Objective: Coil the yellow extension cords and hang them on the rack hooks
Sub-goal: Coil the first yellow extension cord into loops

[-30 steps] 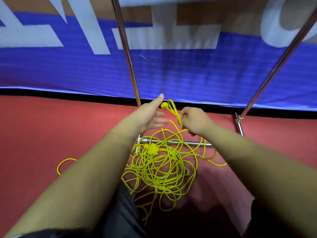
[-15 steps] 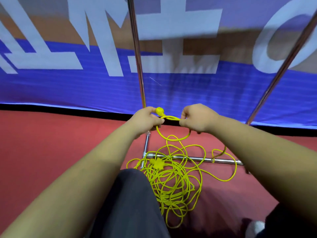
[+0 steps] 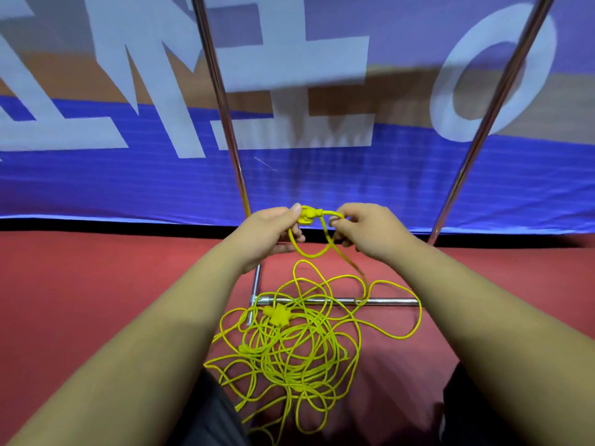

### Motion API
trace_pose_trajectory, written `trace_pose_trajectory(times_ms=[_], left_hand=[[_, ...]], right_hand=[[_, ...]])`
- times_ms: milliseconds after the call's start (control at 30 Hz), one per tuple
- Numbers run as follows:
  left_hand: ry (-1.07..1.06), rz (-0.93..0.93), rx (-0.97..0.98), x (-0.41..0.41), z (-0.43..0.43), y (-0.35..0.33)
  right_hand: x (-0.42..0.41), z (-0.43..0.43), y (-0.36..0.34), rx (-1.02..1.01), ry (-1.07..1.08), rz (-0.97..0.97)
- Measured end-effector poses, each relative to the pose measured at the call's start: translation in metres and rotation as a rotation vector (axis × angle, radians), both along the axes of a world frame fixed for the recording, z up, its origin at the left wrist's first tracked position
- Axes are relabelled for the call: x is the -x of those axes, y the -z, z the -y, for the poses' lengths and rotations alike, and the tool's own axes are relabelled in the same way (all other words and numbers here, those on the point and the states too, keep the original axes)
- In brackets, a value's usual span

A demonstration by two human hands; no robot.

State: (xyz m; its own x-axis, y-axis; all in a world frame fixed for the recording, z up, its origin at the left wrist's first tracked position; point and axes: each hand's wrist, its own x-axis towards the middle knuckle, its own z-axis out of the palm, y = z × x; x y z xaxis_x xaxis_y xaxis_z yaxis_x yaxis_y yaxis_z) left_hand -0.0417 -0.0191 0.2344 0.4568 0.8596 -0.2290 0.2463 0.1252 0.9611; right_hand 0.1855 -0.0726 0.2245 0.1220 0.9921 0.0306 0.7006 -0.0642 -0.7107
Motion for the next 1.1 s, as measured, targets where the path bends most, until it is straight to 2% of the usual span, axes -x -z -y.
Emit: trace_pose_trajectory(times_ms=[67,133,233,300,400,500,600,633,667,733,800,900,1000,1067,1100], left_hand=[[-0.025,-0.055,-0.092,0.008,0.007,0.008],[-0.045,-0.164,-0.303,0.025,0.012,0.028],[0.179,-0.589,-0.690,0.047,0.008,0.055],[0.207,-0.697,-0.717,0.049,0.003,0.060],[0.033,-0.672,-0.549,0.032,0.005,0.056],[-0.096,-0.534,-0.290,0.016,0.006,0.066],[-0.250,-0.339,-0.191,0.010,0.001,0.071],[-0.329,-0.251,-0.187,0.009,0.000,0.069],[-0.397,-0.158,-0.186,0.008,-0.002,0.067],[-0.487,0.007,-0.181,0.005,-0.002,0.062],[-0.514,0.098,-0.200,0.003,-0.004,0.059],[-0.493,0.191,-0.266,-0.001,-0.005,0.053],[-0.461,0.167,-0.326,-0.004,-0.005,0.049],[-0.447,0.007,-0.380,-0.007,-0.002,0.048],[-0.424,-0.106,-0.401,-0.008,-0.001,0.044]], right_hand=[[-0.002,-0.001,-0.002,0.052,-0.001,-0.108],[0.000,0.001,-0.007,0.135,0.005,-0.369],[0.004,0.003,-0.015,0.236,0.032,-0.748],[0.002,0.003,-0.018,0.249,0.056,-0.911],[-0.009,0.004,-0.021,0.242,0.024,-1.022],[-0.016,0.006,-0.018,0.233,-0.093,-0.915],[-0.021,0.008,-0.017,0.225,-0.249,-0.529],[-0.024,0.008,-0.016,0.247,-0.266,-0.461],[-0.026,0.009,-0.016,0.286,-0.262,-0.474],[-0.028,0.012,-0.019,0.337,-0.243,-0.618],[-0.030,0.011,-0.019,0.310,-0.219,-0.721],[-0.038,0.004,-0.015,0.268,-0.179,-0.697],[-0.048,0.005,-0.013,0.242,-0.175,-0.412],[-0.050,0.011,-0.013,0.220,-0.226,-0.286],[-0.051,0.013,-0.012,0.203,-0.236,-0.288]])
